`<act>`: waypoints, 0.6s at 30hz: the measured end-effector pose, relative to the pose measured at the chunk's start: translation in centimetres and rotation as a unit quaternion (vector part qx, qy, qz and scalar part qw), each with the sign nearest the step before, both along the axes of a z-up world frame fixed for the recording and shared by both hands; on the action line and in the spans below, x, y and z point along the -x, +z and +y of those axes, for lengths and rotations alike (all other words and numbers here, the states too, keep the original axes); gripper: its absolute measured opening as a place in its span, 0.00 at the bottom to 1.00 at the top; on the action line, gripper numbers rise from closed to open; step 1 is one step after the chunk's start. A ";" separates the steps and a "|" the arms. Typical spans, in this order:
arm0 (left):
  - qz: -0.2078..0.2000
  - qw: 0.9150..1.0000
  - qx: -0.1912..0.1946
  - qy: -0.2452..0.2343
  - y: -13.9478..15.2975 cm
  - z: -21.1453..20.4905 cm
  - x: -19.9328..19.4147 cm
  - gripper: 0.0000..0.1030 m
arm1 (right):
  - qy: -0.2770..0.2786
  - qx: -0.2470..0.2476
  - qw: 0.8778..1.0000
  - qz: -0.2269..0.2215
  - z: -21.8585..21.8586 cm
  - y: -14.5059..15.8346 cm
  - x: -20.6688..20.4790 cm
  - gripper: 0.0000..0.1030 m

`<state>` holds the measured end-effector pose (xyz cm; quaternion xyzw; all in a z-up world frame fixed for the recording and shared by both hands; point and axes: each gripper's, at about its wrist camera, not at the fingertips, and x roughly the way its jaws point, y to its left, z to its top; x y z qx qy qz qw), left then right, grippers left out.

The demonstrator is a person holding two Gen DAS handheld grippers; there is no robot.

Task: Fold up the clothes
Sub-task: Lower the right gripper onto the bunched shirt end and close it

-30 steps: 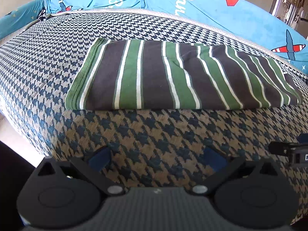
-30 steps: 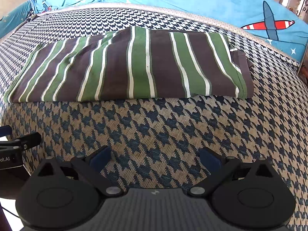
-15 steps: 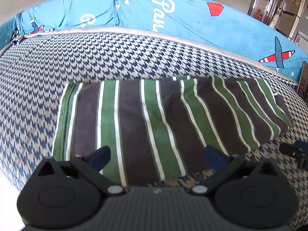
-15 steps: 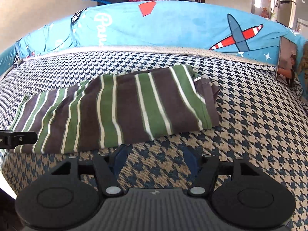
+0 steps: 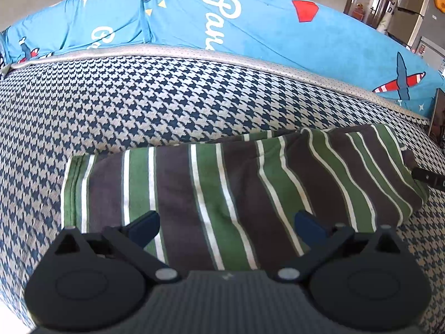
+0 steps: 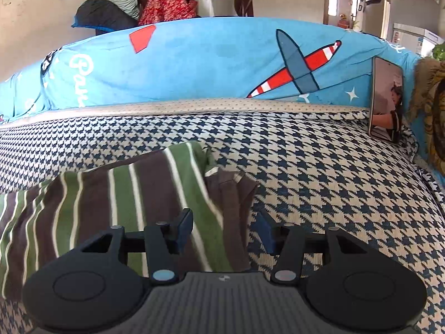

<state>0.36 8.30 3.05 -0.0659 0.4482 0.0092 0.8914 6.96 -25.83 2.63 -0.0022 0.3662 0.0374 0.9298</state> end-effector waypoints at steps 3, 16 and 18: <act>0.000 1.000 0.005 0.004 0.0 0.4 -0.8 1.00 | -0.011 -0.026 1.000 0.013 -1.0 -0.5 -1.4 0.50; 0.023 0.998 0.046 0.029 -0.6 2.2 -1.2 1.00 | 0.010 -0.010 1.000 0.002 0.5 -2.2 -4.1 0.43; 0.024 0.998 0.045 0.028 -0.6 2.1 -1.3 1.00 | 0.018 -0.015 1.000 0.000 0.6 -2.1 -4.0 0.29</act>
